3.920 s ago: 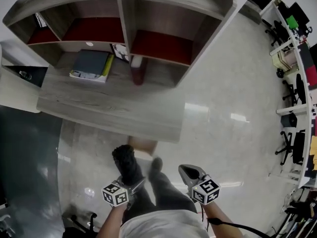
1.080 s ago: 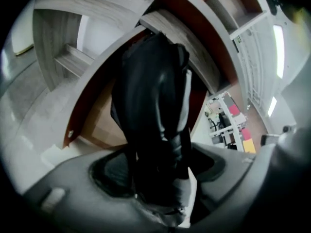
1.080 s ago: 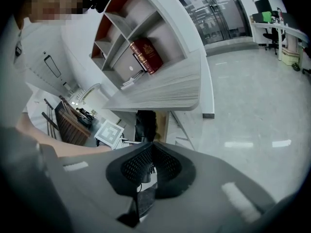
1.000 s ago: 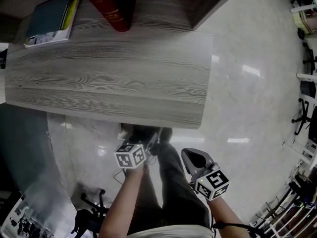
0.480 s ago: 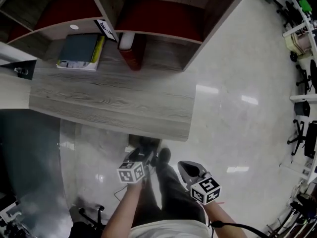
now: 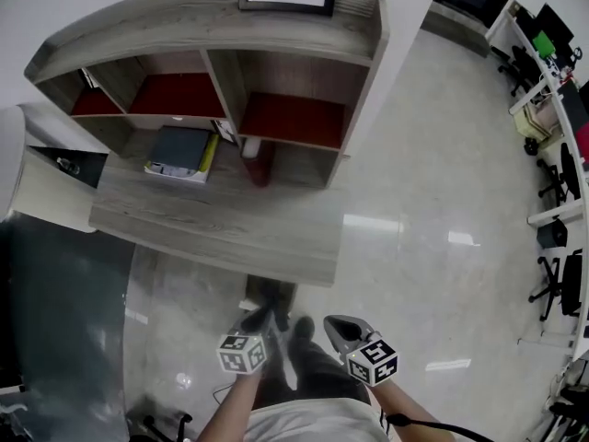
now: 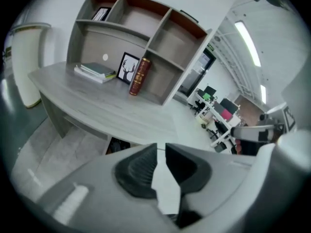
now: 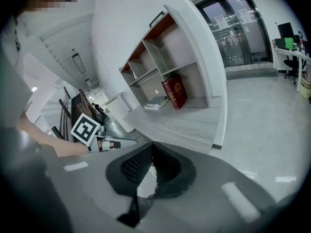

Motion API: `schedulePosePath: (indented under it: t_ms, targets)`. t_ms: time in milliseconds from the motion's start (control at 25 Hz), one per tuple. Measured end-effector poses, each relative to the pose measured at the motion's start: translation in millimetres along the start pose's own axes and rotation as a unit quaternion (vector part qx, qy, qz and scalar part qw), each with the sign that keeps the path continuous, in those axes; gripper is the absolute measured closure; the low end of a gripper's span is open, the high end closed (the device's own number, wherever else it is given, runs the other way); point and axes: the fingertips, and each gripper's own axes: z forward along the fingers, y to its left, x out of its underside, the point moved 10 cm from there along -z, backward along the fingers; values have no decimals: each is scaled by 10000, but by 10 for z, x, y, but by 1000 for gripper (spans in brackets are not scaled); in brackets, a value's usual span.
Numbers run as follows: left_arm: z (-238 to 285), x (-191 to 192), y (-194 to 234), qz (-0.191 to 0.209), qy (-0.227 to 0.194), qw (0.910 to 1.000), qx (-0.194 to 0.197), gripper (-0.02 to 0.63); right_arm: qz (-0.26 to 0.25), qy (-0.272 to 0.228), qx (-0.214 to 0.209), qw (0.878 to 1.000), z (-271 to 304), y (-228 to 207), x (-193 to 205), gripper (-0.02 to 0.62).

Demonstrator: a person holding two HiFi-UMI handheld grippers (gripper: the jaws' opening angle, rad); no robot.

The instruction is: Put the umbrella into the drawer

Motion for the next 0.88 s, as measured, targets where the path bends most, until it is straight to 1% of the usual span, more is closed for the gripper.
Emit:
schedulePosePath:
  t_ms: [120, 200, 280, 520, 720, 880]
  targets:
    - [-331, -37, -115, 220, -182, 9995, -136, 596, -196, 30, -77, 9998, -155, 157, -38, 590]
    - [-559, -46, -151, 314, -300, 9988, -213, 601, -267, 22, -105, 9996, -232, 283, -44, 591]
    - [-760, -33, -170, 357, -441, 9982, -197, 601, -294, -5, -119, 9995, -279, 403, -25, 591]
    - [-1343, 73, -254, 455, -750, 9961, 120, 603, -240, -205, -107, 9994, -428, 839, 95, 590]
    - [-1856, 215, -205, 515, -699, 9955, 367, 603, -255, -283, -34, 9993, -510, 1301, 211, 591]
    - [-2195, 255, -183, 812, -763, 9919, 609, 603, -256, -456, 105, 9986, -581, 1675, 283, 591]
